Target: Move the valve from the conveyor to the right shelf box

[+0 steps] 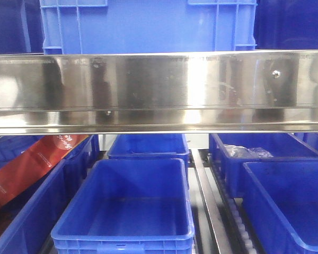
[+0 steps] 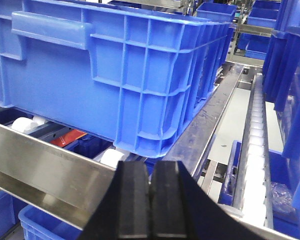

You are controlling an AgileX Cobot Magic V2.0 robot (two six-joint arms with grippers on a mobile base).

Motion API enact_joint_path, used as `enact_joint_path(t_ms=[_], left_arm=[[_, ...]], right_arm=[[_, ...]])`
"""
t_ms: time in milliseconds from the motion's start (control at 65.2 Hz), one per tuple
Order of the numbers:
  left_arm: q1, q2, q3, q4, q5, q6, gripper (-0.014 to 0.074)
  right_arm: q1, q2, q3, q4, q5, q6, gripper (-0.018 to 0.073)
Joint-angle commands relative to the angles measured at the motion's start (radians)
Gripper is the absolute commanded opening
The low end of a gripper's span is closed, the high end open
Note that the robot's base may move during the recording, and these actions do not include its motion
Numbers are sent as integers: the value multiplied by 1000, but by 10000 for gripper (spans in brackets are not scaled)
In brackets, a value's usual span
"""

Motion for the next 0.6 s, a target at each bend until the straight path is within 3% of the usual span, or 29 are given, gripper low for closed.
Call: enact_joint_path(t_ms=[0,215,338,583], left_arm=[[63,-56,38,71,-32,-63,-111],[155,-242,185,73,-27,-63,-111],[169,-315,279,73,-35,-63,-111],[173,-315,279,64,-15,-63,-111]], right_arm=[[-6,-8,4,-6,-25,1,-162],[-6,-8,4,-6,-25,1,-162],[-6,-8,4,-6,-25,1,-162],[-6,-8,4,-6,-27,1,-162]])
